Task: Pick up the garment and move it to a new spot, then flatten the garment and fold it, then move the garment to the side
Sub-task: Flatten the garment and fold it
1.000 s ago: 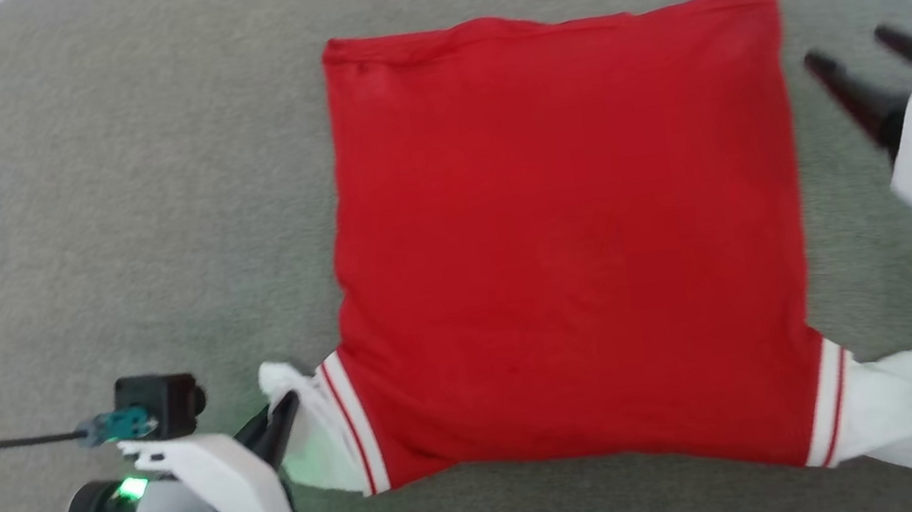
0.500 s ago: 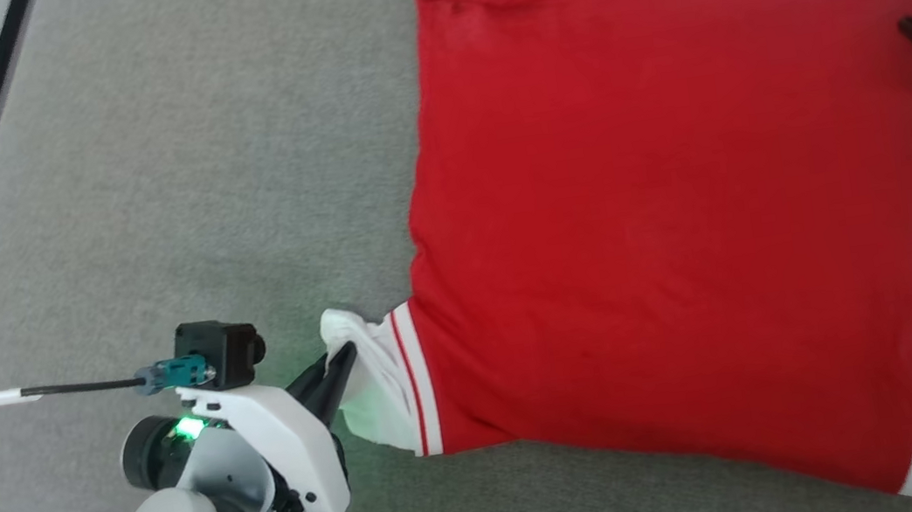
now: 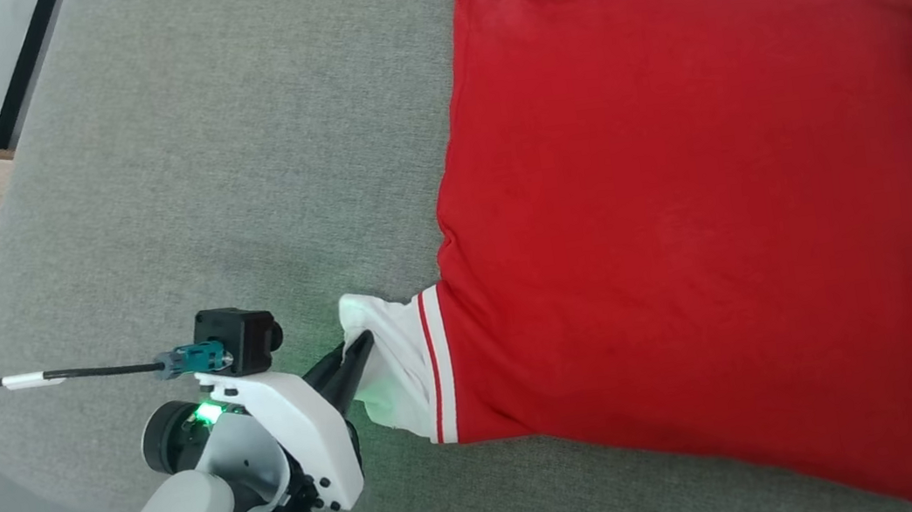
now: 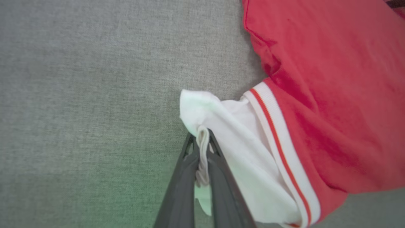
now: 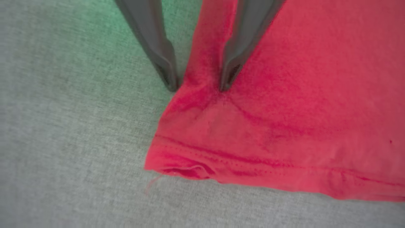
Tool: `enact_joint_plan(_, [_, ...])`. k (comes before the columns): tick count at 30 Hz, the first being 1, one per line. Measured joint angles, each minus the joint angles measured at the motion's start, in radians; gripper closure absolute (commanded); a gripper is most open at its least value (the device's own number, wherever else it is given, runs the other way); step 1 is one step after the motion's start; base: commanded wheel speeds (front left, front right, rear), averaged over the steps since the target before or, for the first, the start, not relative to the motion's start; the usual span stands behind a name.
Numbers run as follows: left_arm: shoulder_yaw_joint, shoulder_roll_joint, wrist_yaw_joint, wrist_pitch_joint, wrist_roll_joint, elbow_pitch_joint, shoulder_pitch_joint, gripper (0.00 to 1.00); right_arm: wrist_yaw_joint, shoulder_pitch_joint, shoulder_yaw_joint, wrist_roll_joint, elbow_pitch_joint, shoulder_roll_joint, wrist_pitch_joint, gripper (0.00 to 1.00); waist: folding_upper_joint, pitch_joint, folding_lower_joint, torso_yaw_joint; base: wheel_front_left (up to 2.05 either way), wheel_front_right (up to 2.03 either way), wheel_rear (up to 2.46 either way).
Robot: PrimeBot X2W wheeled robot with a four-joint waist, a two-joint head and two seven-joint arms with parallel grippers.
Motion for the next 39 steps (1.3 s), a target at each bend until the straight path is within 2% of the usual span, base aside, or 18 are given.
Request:
enact_joint_plan(5, [0.012, 0.015, 0.0, -0.017, -0.002, 0.011, 0.001, 1.0, 0.0, -0.002, 0.053, 0.032, -0.004, 0.002, -0.027, 1.0, 0.0, -0.014, 0.0, -0.026, 0.0, 0.0, 0.0])
enact_joint_plan(10, [0.033, 0.046, 0.013, -0.022, -0.008, 0.002, 0.012, 1.0, 0.0, 0.041, 0.145, 0.135, -0.083, 0.001, -0.018, 1.0, 0.0, -0.038, 0.0, -0.075, 0.0, 0.0, 0.0])
enact_joint_plan(16, [0.054, 0.086, 0.038, -0.021, -0.012, -0.024, 0.046, 1.0, 0.0, 0.165, 0.262, 0.294, -0.274, -0.044, 0.026, 1.0, 0.0, -0.074, 0.0, -0.147, 0.0, 0.0, 0.0])
enact_joint_plan(22, [0.075, 0.126, 0.068, -0.016, -0.028, -0.054, 0.089, 1.0, 0.0, 0.342, 0.309, 0.411, -0.504, -0.114, 0.076, 1.0, 0.0, -0.114, 0.0, -0.223, 0.0, 0.0, 0.0])
enact_joint_plan(30, [0.085, 0.154, 0.09, -0.006, -0.035, -0.092, 0.119, 1.0, 0.0, 0.644, 0.236, 0.467, -0.812, -0.156, 0.166, 1.0, 0.0, -0.16, 0.0, -0.297, 0.0, 0.0, 0.0])
enact_joint_plan(35, [0.086, 0.158, 0.098, -0.003, -0.035, -0.104, 0.125, 1.0, 0.0, 0.841, 0.135, 0.44, -0.963, -0.098, 0.215, 1.0, 0.0, -0.17, 0.0, -0.309, 0.0, 0.0, 0.0])
enact_joint_plan(39, [0.082, 0.157, 0.099, -0.002, -0.035, -0.106, 0.125, 1.0, 0.0, 0.939, 0.068, 0.388, -1.004, -0.029, 0.216, 1.0, 0.0, -0.171, 0.0, -0.306, 0.0, 0.0, 0.0])
